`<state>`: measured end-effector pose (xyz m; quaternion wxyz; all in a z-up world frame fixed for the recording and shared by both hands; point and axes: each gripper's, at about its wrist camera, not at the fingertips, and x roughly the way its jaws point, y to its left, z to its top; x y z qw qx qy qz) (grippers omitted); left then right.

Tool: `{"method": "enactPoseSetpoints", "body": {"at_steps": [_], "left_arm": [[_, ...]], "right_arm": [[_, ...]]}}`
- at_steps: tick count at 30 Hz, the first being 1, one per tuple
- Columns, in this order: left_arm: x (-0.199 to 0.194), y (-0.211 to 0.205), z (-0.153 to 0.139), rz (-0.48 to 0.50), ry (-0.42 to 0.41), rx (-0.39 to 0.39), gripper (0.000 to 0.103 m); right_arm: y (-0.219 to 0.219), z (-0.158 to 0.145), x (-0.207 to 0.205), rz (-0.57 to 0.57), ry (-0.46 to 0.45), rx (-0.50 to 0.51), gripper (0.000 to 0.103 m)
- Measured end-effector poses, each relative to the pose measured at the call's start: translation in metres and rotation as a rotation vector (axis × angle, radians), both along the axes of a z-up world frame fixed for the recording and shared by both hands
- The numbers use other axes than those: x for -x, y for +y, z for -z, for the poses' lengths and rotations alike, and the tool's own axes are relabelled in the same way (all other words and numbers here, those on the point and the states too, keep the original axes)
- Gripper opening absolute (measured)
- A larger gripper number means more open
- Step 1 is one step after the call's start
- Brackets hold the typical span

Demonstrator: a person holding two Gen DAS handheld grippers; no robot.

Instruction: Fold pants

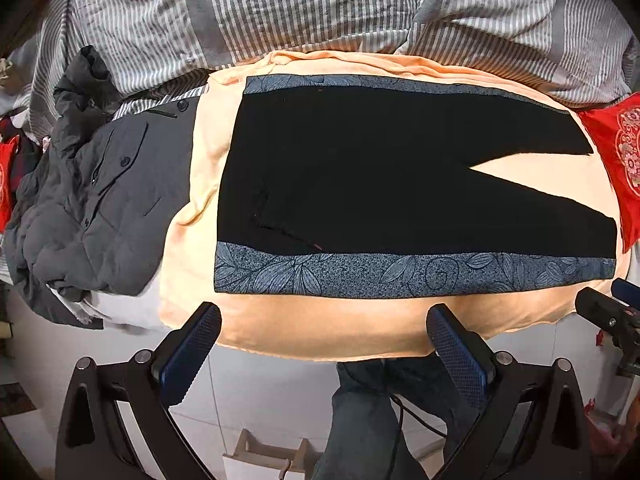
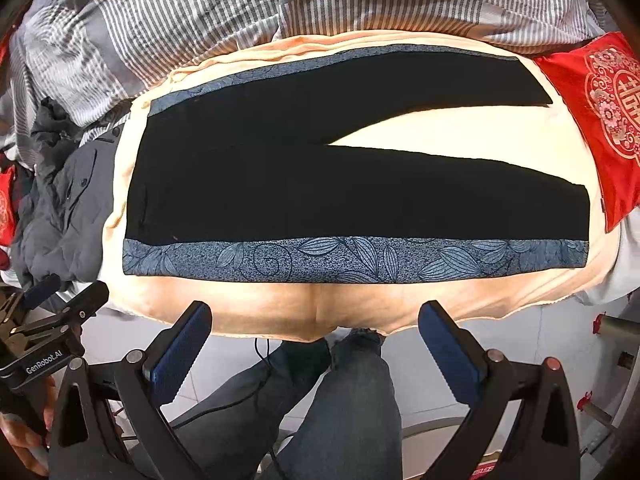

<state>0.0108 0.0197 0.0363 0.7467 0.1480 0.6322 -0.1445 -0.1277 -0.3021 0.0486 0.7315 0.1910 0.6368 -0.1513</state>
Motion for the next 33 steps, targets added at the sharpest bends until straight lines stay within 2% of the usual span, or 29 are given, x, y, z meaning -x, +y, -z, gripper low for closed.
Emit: {"method": "enactPoseSetpoints", "body": {"at_steps": [33], "left_arm": [[-0.011, 0.001, 0.005, 0.045, 0.012, 0.022, 0.103]], "right_arm": [[0.012, 0.002, -0.005, 0.034, 0.016, 0.02, 0.103]]}}
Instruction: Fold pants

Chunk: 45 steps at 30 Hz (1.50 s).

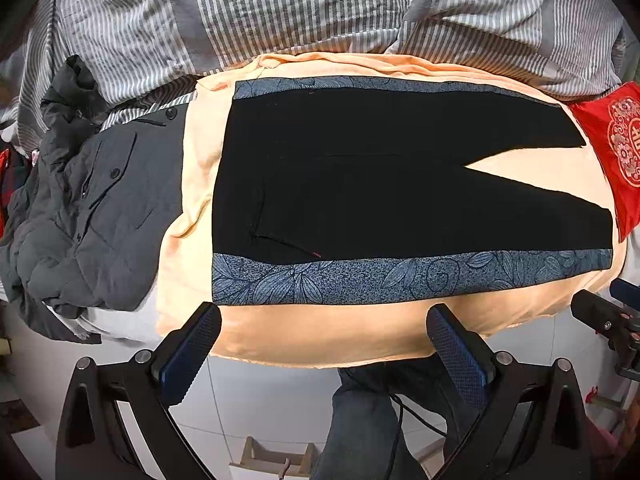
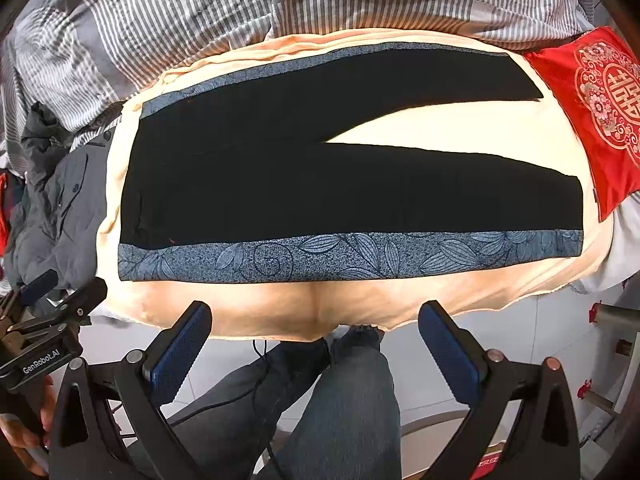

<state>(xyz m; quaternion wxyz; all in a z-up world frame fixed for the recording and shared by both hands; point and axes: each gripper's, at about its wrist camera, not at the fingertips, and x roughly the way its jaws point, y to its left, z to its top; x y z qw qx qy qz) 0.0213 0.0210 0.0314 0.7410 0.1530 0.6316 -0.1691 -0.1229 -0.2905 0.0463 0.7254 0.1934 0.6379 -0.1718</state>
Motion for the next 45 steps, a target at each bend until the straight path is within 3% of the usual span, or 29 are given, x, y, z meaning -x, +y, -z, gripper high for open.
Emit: {"method": "enactPoseSetpoints", "body": {"at_steps": [26, 29, 33, 36, 40, 44, 45], "left_arm": [[-0.003, -0.004, 0.014, 0.01, 0.024, 0.003, 0.103], [-0.006, 0.002, 0.017, -0.021, 0.027, 0.027, 0.103], [-0.016, 0.017, 0.031, -0.103, 0.058, 0.083, 0.103], [-0.021, 0.027, 0.048, -0.159, 0.062, 0.094, 0.103], [-0.022, 0.035, 0.087, -0.215, 0.139, 0.118, 0.103], [-0.017, 0.041, 0.122, -0.288, 0.197, 0.183, 0.103], [-0.016, 0.042, 0.129, -0.302, 0.206, 0.196, 0.103]], "right_arm": [[-0.007, 0.009, 0.004, 0.058, 0.002, -0.018, 0.103], [-0.013, 0.011, 0.008, 0.095, -0.025, -0.066, 0.103], [-0.024, 0.024, 0.014, 0.164, -0.08, -0.201, 0.103], [-0.031, 0.047, 0.021, 0.227, -0.15, -0.365, 0.103], [-0.031, 0.091, 0.025, 0.266, -0.184, -0.48, 0.102], [-0.033, 0.143, 0.033, 0.325, -0.189, -0.555, 0.072], [-0.034, 0.156, 0.035, 0.343, -0.196, -0.587, 0.07]]}}
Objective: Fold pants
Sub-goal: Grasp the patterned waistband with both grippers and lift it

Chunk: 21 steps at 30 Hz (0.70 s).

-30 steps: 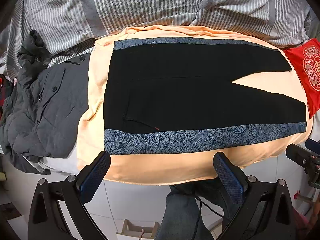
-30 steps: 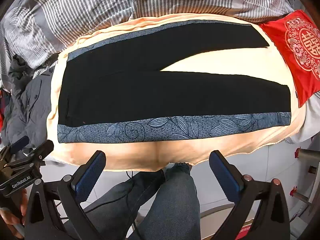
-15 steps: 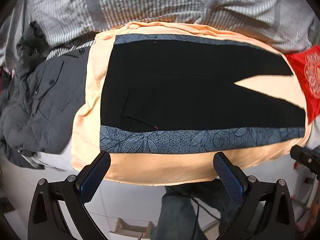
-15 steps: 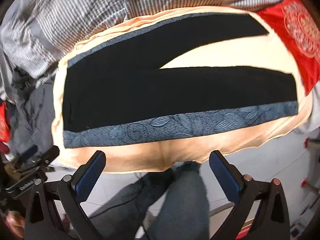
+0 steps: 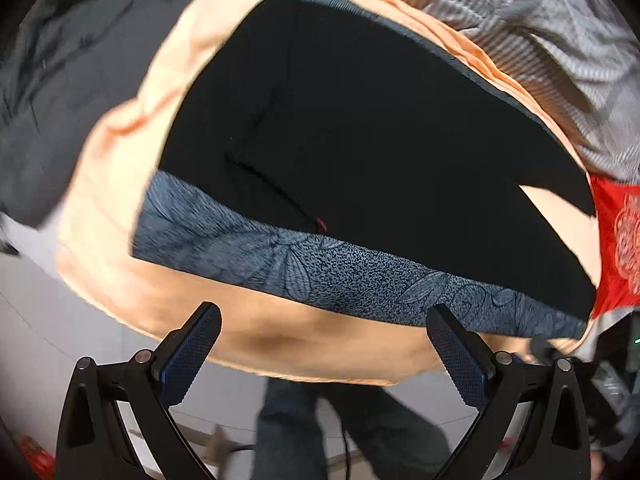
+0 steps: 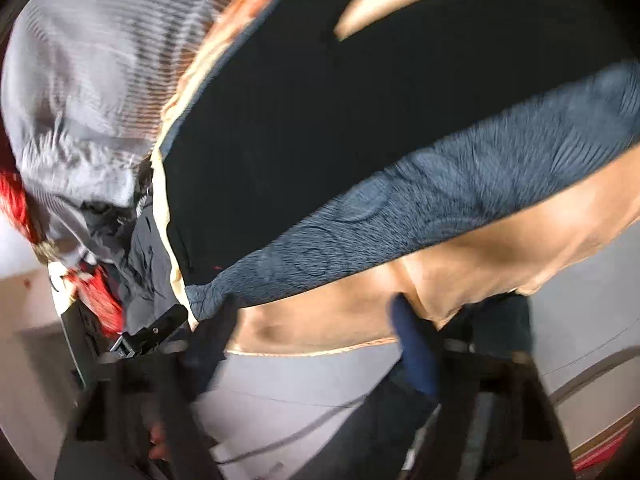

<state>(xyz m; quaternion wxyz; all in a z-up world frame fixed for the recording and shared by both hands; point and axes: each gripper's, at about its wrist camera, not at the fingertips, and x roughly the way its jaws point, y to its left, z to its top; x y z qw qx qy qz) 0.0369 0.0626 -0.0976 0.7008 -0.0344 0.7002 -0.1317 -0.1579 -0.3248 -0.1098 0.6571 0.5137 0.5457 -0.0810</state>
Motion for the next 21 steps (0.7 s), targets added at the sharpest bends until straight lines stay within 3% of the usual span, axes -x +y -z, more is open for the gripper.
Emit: {"method": "enactPoseSetpoints", "body": {"at_steps": [9, 13, 19, 20, 21], "left_arm": [[0.007, 0.001, 0.029, -0.031, 0.026, 0.088, 0.103], [0.006, 0.011, 0.032, -0.066, 0.044, 0.136, 0.103], [0.007, 0.02, 0.037, -0.094, 0.063, 0.146, 0.103], [0.007, 0.021, 0.037, -0.098, 0.065, 0.15, 0.103], [0.008, 0.024, 0.038, -0.101, 0.065, 0.153, 0.103]], "right_arm": [[-0.017, 0.082, 0.012, 0.121, -0.146, -0.175, 0.07], [-0.021, 0.093, 0.007, 0.148, -0.202, -0.206, 0.07], [-0.024, 0.1, 0.004, 0.198, -0.232, -0.256, 0.069], [-0.025, 0.1, 0.003, 0.205, -0.23, -0.27, 0.06], [-0.027, 0.098, 0.0, 0.211, -0.24, -0.287, 0.038]]}}
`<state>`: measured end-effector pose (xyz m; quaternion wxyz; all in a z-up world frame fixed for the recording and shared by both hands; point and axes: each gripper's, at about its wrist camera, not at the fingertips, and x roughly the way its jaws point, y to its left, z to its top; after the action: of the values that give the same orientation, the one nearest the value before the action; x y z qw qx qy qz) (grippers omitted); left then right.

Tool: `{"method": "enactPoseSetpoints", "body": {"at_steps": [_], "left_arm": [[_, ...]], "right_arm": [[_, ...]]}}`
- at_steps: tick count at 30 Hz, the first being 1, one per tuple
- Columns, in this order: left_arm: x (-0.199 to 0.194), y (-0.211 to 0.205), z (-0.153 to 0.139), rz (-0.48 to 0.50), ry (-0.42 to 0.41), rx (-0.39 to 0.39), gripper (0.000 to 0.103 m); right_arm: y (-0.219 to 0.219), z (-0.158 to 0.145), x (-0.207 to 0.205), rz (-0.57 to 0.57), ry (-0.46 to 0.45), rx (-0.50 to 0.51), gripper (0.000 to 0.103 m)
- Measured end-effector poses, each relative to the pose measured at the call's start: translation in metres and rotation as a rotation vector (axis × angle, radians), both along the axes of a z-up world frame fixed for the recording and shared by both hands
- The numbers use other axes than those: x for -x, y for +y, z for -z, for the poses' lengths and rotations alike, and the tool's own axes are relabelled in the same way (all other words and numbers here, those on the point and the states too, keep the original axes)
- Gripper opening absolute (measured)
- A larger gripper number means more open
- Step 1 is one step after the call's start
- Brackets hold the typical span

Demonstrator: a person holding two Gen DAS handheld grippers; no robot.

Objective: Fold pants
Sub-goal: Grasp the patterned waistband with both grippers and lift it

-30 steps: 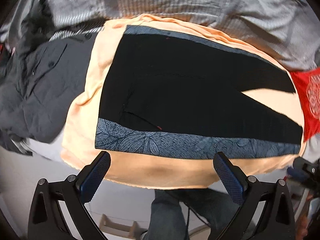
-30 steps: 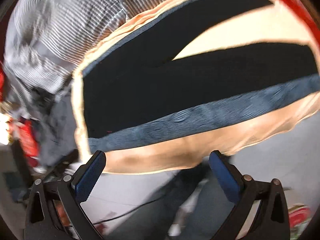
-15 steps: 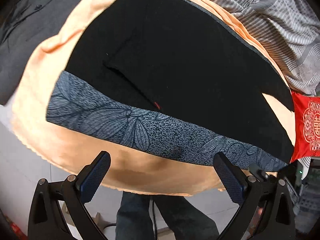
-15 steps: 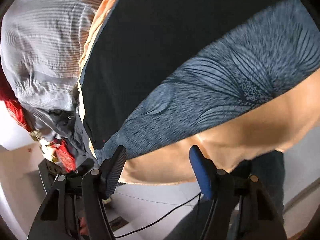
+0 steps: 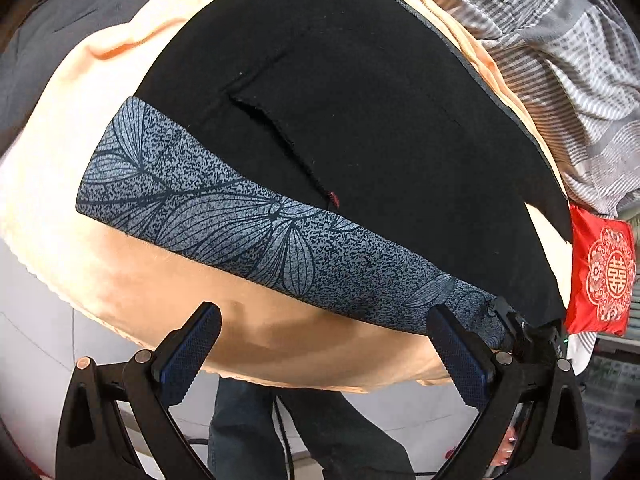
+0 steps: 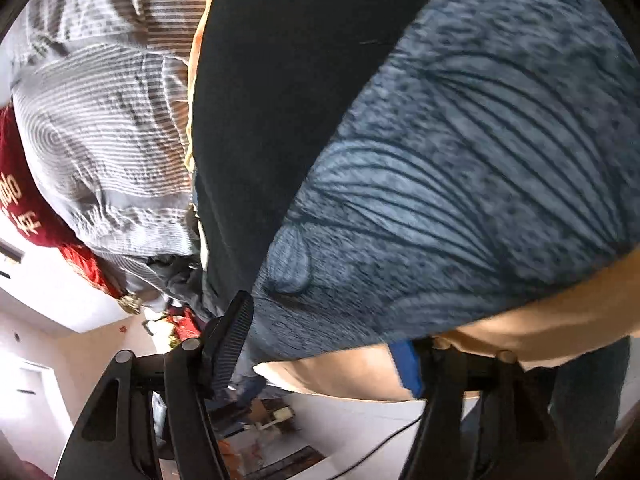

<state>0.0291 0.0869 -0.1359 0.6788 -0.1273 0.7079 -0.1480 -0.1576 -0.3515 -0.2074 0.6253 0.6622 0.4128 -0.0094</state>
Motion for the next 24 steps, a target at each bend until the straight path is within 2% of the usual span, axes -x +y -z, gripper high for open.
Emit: {"method": "enactPoseSetpoints", "body": {"at_steps": [2, 5, 9, 14, 15, 16, 19, 20, 24], "left_arm": [[0.001, 0.001, 0.0, -0.012, 0.001, 0.013, 0.103], [0.001, 0.006, 0.001, -0.067, 0.019, 0.065, 0.103], [-0.003, 0.018, 0.005, -0.196, 0.044, 0.172, 0.103], [-0.019, 0.036, 0.01, -0.304, 0.01, 0.217, 0.102], [-0.023, 0.04, 0.009, -0.32, -0.012, 0.203, 0.085], [-0.028, 0.041, 0.009, -0.318, -0.015, 0.182, 0.059], [-0.034, 0.045, 0.005, -0.296, -0.008, 0.154, 0.03], [-0.035, 0.047, 0.0, -0.286, -0.017, 0.136, 0.023], [-0.042, 0.048, -0.037, -0.211, -0.091, 0.127, 0.021]], "right_arm": [[-0.003, -0.01, -0.008, -0.009, -0.018, -0.011, 0.008], [-0.006, -0.036, -0.018, -0.011, -0.059, -0.023, 0.007], [-0.009, -0.07, -0.026, -0.037, -0.102, -0.021, 0.007], [-0.01, -0.088, -0.032, -0.079, -0.106, -0.007, 0.007], [-0.01, -0.09, -0.034, -0.093, -0.097, 0.005, 0.007], [-0.01, -0.09, -0.036, -0.102, -0.088, 0.014, 0.007], [-0.009, -0.092, -0.036, -0.124, -0.045, 0.055, 0.007], [-0.008, -0.095, -0.038, -0.131, -0.033, 0.069, 0.007], [-0.013, -0.113, -0.047, -0.152, -0.038, 0.123, 0.007]]}}
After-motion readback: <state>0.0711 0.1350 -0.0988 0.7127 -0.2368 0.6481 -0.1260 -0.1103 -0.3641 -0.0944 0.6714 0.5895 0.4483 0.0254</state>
